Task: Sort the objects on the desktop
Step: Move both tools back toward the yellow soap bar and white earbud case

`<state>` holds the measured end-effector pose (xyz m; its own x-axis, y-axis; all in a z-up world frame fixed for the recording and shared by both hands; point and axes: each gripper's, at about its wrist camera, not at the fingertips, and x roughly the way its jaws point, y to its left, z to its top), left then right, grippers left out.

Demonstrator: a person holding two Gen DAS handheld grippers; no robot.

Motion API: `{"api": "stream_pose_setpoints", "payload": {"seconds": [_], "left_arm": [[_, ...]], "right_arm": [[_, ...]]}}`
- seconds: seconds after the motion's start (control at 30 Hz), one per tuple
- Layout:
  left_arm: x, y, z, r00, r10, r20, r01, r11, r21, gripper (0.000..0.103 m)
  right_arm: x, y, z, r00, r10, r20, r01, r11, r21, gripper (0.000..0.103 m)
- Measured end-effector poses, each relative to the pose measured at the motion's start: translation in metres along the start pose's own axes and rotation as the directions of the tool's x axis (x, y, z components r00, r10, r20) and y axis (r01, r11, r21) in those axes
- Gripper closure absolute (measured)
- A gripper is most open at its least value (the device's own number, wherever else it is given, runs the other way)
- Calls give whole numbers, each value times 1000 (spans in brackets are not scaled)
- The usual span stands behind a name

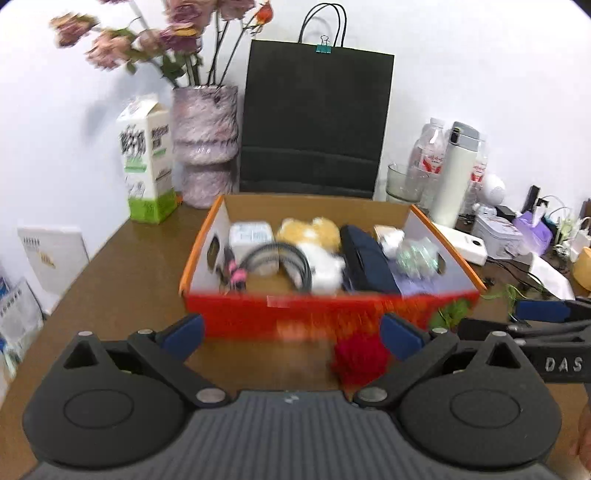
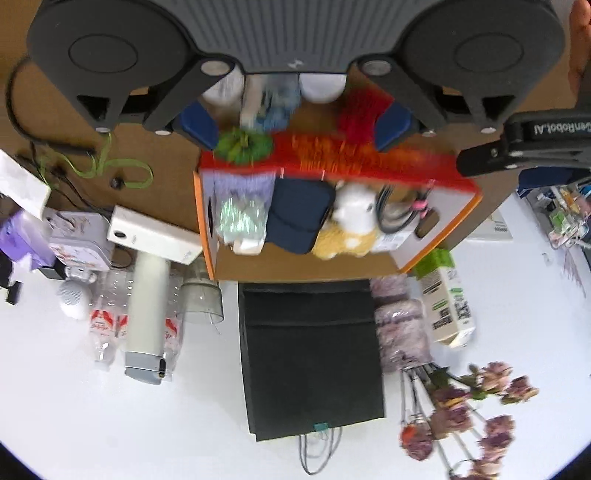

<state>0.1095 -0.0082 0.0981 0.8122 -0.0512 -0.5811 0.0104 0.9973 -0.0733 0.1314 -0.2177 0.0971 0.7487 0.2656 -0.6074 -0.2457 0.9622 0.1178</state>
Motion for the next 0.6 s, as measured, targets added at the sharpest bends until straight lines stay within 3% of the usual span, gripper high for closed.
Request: {"api": "stream_pose_setpoints", "payload": {"seconds": [0.1,0.3,0.37,0.47,0.6], "left_arm": [[-21,4,-37,999,-39,-5,38,999,-22,0],[-67,5,-118,998,25,59,-24,1000,-16,0],[-82,9,-138,996,58,69,-54,997,-58,0],[-101,14,-163,994,58,91,-48,993,-110,0],[-109,5,-179,989,89,119,-83,995,-51,0]], "right_arm": [[-26,6,-36,999,-11,33,11,1000,-9,7],[-63,13,-111,998,-7,61,6,1000,15,6],[-80,18,-135,996,-28,87,26,999,24,6],[-105,22,-165,989,-45,144,46,999,-5,6],[-122,20,-182,986,-39,164,41,999,-11,6]]}}
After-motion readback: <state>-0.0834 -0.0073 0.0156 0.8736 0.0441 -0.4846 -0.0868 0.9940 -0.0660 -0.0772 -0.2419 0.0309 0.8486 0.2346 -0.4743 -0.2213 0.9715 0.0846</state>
